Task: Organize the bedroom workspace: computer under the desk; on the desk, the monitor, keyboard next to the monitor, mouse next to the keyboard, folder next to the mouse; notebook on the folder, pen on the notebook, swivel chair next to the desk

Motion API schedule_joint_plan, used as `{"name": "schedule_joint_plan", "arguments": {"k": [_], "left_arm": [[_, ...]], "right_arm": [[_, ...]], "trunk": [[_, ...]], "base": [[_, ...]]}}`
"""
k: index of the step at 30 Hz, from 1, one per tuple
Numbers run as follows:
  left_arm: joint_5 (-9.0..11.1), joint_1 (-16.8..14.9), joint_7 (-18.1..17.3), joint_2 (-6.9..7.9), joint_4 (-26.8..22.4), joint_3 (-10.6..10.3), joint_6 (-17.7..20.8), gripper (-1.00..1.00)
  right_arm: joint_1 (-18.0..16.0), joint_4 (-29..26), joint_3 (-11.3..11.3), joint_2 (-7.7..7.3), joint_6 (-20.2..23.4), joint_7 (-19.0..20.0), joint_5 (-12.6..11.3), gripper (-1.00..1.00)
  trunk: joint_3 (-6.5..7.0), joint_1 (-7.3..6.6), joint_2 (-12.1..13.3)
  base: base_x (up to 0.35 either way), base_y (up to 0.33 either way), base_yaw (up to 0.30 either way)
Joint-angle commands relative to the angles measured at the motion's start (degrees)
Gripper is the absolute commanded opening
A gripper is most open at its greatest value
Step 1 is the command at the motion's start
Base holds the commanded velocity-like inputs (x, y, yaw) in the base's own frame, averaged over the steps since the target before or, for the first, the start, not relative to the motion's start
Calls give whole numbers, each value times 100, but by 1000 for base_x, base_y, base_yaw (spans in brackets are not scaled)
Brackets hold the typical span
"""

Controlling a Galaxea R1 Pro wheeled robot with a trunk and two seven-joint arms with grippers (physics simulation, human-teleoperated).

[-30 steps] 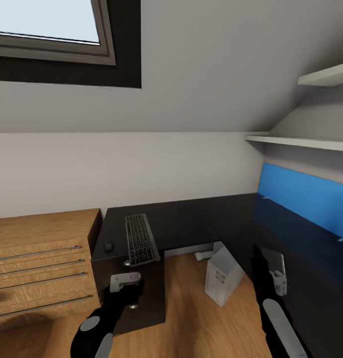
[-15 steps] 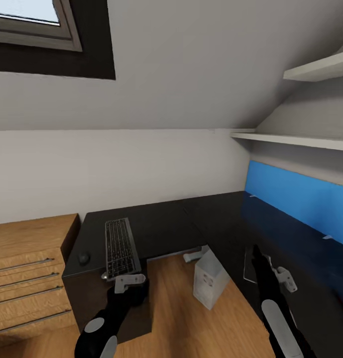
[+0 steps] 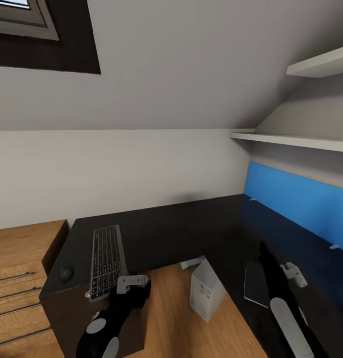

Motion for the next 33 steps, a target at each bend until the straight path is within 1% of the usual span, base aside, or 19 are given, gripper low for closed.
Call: {"name": "schedule_joint_plan", "arguments": {"k": [1, 2, 3, 6, 8, 10, 11, 12, 13, 14, 15, 16, 17, 19, 21, 23, 26, 31, 33], "left_arm": [[59, -5, 54, 1, -7, -12, 17, 100], [58, -5, 54, 1, -7, -13, 16, 100], [58, -5, 54, 1, -7, -16, 19, 100], [58, -5, 54, 1, -7, -17, 18, 100], [57, -5, 54, 1, -7, -17, 21, 100], [60, -5, 54, 1, -6, -17, 22, 100], [62, -5, 54, 1, -3, -17, 22, 100], [63, -5, 54, 1, 1, -21, 23, 100], [63, -5, 54, 1, 3, -22, 23, 100], [64, -5, 54, 1, 8, -23, 23, 100], [62, -5, 54, 1, 12, -24, 23, 100], [63, -5, 54, 1, 15, -24, 23, 100], [62, -5, 54, 1, 16, -25, 23, 100], [60, -5, 54, 1, 17, -25, 23, 100], [61, -5, 54, 1, 18, -26, 23, 100], [62, -5, 54, -1, 25, -26, 23, 100], [61, -5, 54, -5, 71, -84, 19, 100], [57, -5, 54, 0, 109, -238, 9, 100], [56, -5, 54, 0, 112, -259, 6, 100]], "right_arm": [[-7, 113, 11, -99, -29, -18, -14, 100], [-9, 180, 11, -142, -31, -20, 10, 100], [-41, 541, 9, -339, -48, -18, 301, 100], [-66, 788, 2, -429, -57, -20, 596, 100], [-118, 1015, -2, -498, -52, -26, 1002, 100], [-172, 1081, -2, -522, -38, -36, 1199, 100], [-234, 1130, -2, -548, 3, -81, 1425, 100], [-316, 1176, -1, -596, 190, -302, 1853, 100], [-344, 1186, -1, -608, 319, -443, 2022, 100], [-421, 1205, -1, -622, 662, -799, 2344, 100], [-530, 1225, -1, -631, 1097, -1199, 2610, 100], [-655, 1265, -1, -638, 1535, -1526, 2788, 100], [-775, 1326, -1, -644, 1870, -1728, 2905, 100], [-903, 1405, -1, -647, 2164, -1896, 3011, 100], [-953, 1437, -1, -650, 2275, -1960, 3047, 100], [-1017, 1474, 58, -635, 2421, -2040, 3125, 100], [-1033, 1485, 88, -625, 2418, -2056, 3146, 100], [-1039, 1507, 139, -617, 2321, -2051, 3144, 100], [-1040, 1582, 238, -621, 2315, -2035, 3152, 100]], "trunk": [[-7, 3, -4], [-7, 3, -4], [-7, 3, -4], [-7, 3, -4], [-7, 3, -4], [-7, 3, -4], [-7, 3, -4], [-7, 3, -4], [-7, 3, -4], [-7, 3, -4], [-7, 3, -4], [-7, 3, -4], [-7, 3, -4], [-7, 3, -4], [-7, 3, -4], [-7, 3, -4], [-7, 3, -4], [-7, 3, -4], [-7, 3, -4]], "base": [[241, -11, 0], [210, -9, 0], [72, -3, 0], [47, -2, 0], [19, -1, 0], [11, 0, 0], [6, 0, 0], [3, 0, 0], [3, 0, 0], [2, 0, 0], [1, 0, 0], [0, 0, 0], [0, 0, 0], [0, 0, 0], [0, 0, 0], [0, 0, 0], [0, 0, 0], [0, 0, 0], [0, 0, 0]]}}
